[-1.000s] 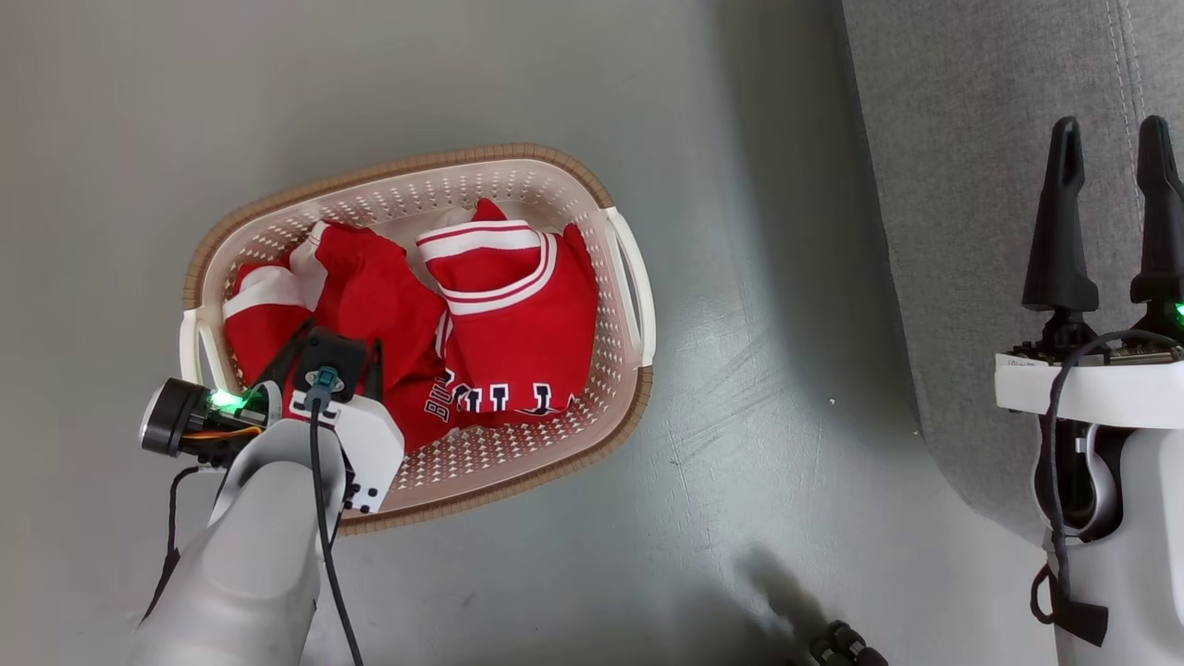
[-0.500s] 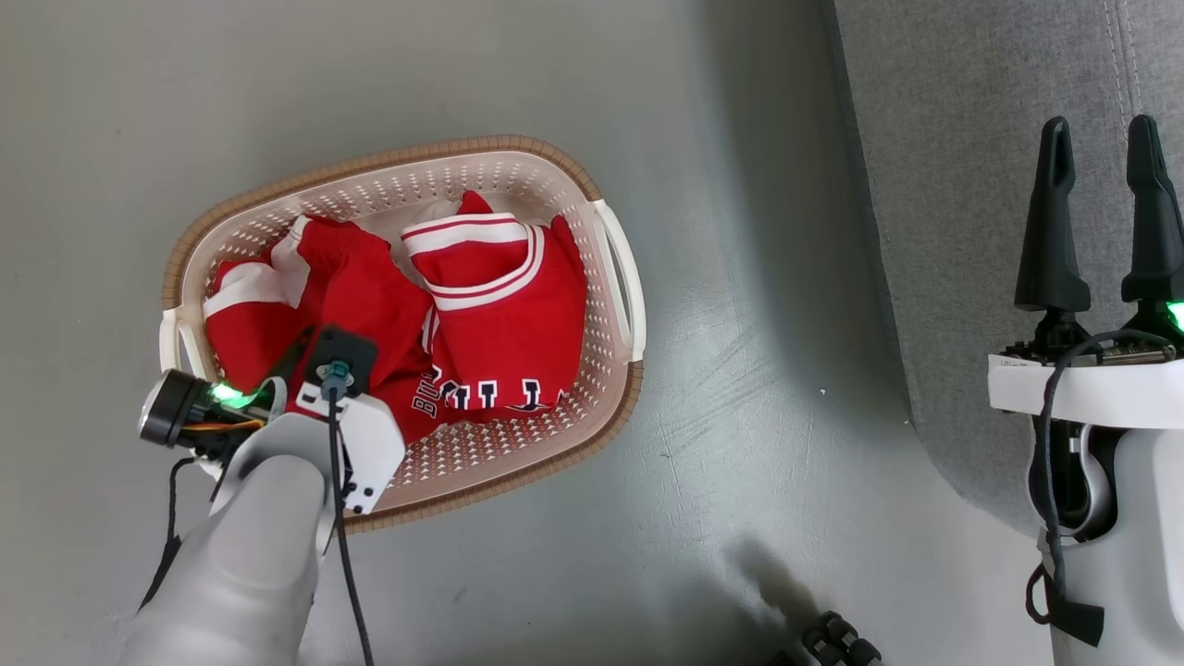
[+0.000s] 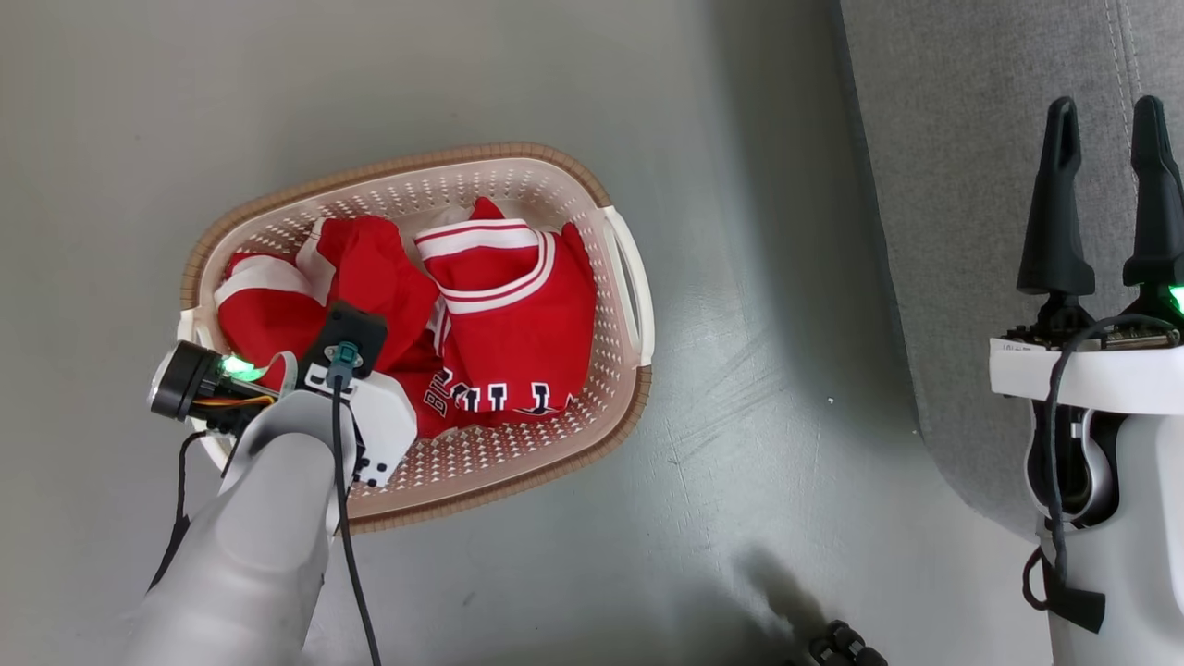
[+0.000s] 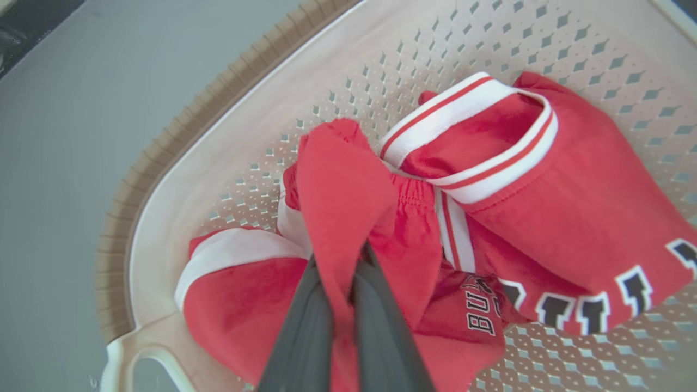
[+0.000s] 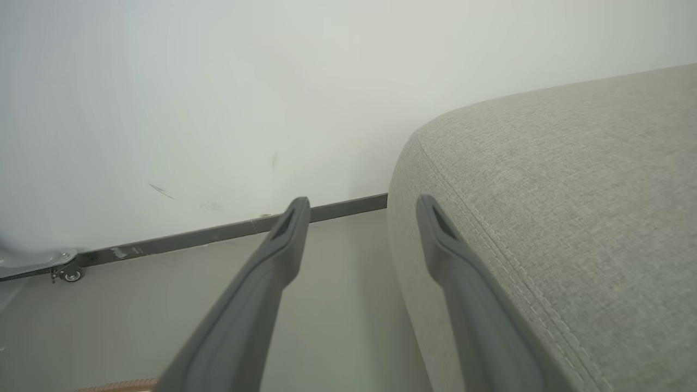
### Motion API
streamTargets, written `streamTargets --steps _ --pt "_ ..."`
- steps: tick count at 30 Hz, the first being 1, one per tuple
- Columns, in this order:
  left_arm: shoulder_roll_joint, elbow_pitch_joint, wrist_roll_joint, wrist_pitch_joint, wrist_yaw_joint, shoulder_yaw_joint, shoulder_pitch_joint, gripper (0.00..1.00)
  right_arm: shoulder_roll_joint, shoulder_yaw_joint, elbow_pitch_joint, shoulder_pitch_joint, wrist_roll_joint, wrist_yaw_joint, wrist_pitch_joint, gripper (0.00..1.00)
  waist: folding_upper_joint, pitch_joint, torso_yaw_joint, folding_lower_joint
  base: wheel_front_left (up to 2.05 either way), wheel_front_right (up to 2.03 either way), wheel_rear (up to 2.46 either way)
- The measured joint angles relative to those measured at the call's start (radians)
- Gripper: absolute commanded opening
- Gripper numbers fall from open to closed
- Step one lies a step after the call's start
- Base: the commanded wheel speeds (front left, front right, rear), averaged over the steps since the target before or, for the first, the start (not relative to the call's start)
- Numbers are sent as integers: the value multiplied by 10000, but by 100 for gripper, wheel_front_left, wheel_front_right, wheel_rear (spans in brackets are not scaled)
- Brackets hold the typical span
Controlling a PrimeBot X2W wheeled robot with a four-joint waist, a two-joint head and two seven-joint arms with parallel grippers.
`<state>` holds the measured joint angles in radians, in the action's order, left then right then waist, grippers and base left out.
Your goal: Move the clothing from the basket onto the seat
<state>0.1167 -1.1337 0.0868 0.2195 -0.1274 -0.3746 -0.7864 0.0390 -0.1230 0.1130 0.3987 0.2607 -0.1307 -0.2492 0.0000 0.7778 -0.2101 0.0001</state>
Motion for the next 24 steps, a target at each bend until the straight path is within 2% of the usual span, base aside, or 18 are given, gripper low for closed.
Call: streamTargets --steps 16,24 --pt "-161 1078 -508 290 -48 324 140 0 10 109 316 123 -4 0 -2 100 0 -646 302 0 0 0 0" --pt "-153 2800 -671 311 -63 384 406 0 36 255 545 123 -242 0 -2 100 0 -1227 532 0 0 0 0"
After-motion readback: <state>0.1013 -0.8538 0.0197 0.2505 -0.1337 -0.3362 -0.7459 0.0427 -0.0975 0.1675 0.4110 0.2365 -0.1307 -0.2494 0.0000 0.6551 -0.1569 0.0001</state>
